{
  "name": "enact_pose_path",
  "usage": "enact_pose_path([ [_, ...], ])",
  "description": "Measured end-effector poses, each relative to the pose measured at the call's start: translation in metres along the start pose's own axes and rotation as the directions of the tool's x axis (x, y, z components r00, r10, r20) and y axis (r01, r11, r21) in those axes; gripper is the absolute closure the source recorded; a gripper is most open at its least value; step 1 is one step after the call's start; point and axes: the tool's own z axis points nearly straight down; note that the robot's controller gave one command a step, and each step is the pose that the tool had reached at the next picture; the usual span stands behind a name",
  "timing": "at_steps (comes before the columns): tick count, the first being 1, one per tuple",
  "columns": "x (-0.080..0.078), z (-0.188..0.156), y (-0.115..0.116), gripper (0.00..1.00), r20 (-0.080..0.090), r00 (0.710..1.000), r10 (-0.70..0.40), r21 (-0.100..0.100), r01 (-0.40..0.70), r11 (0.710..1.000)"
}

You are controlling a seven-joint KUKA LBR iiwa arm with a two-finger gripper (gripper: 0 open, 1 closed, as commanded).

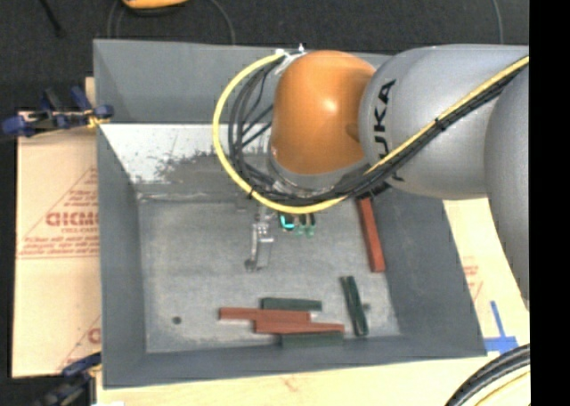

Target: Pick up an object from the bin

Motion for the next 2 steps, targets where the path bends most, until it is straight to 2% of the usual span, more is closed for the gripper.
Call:
enact_pose_path([
  [1,0.038,0.038,-0.010,0.00,0.006,0.997,-0.081,0.001,0.081,0.997],
  [2,0.045,0.069,-0.015,0.00,-0.001,0.957,-0.290,0.001,0.290,0.957],
])
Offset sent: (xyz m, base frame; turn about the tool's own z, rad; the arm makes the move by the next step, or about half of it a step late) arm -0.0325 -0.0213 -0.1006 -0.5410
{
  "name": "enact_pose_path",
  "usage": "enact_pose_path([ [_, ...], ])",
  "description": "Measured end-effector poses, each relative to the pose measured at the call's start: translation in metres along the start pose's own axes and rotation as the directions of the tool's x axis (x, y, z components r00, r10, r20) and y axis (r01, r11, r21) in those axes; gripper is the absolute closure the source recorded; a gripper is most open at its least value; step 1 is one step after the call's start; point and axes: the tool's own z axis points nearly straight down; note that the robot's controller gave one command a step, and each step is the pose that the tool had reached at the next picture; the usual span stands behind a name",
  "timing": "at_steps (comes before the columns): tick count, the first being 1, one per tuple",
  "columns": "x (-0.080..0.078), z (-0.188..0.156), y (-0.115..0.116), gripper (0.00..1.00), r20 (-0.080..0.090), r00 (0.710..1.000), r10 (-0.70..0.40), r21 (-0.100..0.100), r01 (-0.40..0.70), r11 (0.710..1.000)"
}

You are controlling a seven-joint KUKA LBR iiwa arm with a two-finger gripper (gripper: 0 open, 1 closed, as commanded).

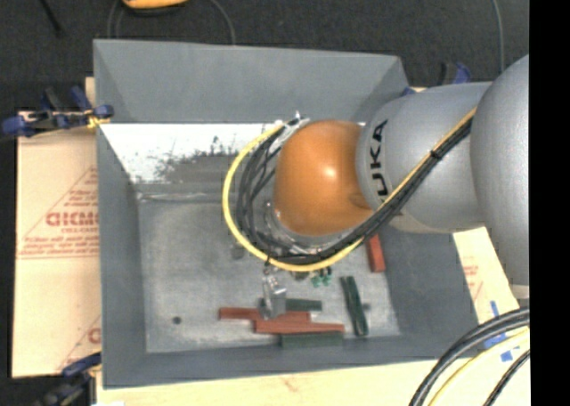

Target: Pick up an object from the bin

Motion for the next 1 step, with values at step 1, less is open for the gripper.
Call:
enact_pose_path([
  [1,0.0306,0.0454,-0.0226,1.00,0.002,0.998,-0.069,-0.001,0.069,0.998],
])
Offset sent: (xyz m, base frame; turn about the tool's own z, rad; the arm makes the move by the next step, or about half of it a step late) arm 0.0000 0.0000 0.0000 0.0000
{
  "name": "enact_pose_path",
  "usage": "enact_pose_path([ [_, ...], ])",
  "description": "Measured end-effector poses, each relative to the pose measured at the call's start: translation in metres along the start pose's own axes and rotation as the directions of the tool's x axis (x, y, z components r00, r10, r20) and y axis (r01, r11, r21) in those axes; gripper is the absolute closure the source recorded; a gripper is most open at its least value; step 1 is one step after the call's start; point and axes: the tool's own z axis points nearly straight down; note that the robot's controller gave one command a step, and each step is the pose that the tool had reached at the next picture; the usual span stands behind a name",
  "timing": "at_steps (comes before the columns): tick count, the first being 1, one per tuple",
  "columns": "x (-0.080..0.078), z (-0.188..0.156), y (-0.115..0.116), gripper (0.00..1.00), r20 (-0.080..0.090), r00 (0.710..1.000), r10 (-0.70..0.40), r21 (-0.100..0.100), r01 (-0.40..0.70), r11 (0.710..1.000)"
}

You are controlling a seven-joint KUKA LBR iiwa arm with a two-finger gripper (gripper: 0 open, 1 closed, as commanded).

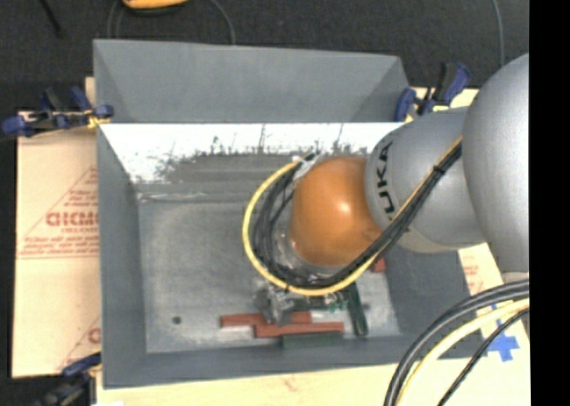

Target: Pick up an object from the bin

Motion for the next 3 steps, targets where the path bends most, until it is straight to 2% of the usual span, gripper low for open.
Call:
enact_pose_path([
  [1,-0.0016,-0.0009,-0.0001,0.00,0.005,1.000,0.003,0.000,-0.003,1.000],
  [2,-0.0015,-0.0009,-0.0001,0.00,0.005,1.000,0.004,0.000,-0.004,1.000],
  [3,0.0010,0.0006,0.0019,0.00,0.007,0.999,-0.050,0.002,0.050,0.999],
])
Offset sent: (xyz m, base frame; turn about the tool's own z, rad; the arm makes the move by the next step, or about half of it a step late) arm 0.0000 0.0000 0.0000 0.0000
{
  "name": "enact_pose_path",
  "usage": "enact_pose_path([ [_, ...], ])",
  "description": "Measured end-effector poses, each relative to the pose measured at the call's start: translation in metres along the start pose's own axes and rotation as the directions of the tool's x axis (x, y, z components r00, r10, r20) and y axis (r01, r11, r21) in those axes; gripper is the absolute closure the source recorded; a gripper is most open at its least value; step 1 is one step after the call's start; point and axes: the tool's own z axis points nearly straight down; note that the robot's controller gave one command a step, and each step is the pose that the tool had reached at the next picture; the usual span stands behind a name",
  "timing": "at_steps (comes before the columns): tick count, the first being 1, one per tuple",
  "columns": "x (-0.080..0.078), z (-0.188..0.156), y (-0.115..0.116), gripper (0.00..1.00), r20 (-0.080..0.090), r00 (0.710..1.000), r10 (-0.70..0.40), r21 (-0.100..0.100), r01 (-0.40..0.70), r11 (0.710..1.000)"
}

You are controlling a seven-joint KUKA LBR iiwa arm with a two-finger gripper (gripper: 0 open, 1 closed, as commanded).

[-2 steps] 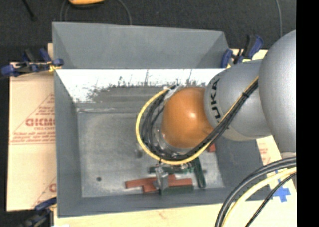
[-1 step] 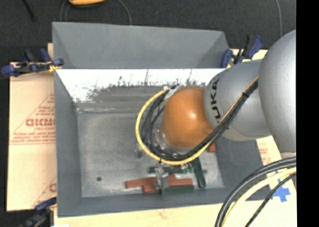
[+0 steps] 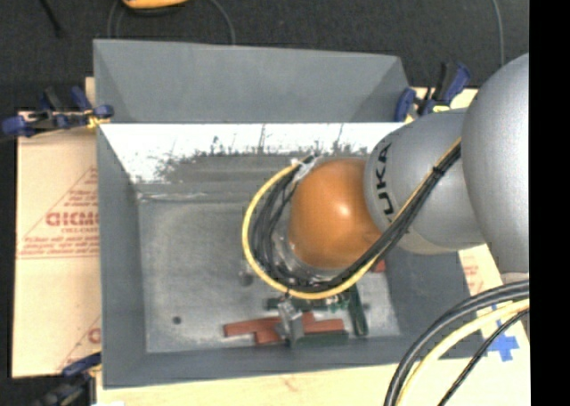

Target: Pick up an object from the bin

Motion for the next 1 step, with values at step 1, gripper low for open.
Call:
enact_pose_path([
  [1,0.0015,0.0091,0.0265,1.00,0.003,0.902,-0.431,0.001,0.431,0.902],
])
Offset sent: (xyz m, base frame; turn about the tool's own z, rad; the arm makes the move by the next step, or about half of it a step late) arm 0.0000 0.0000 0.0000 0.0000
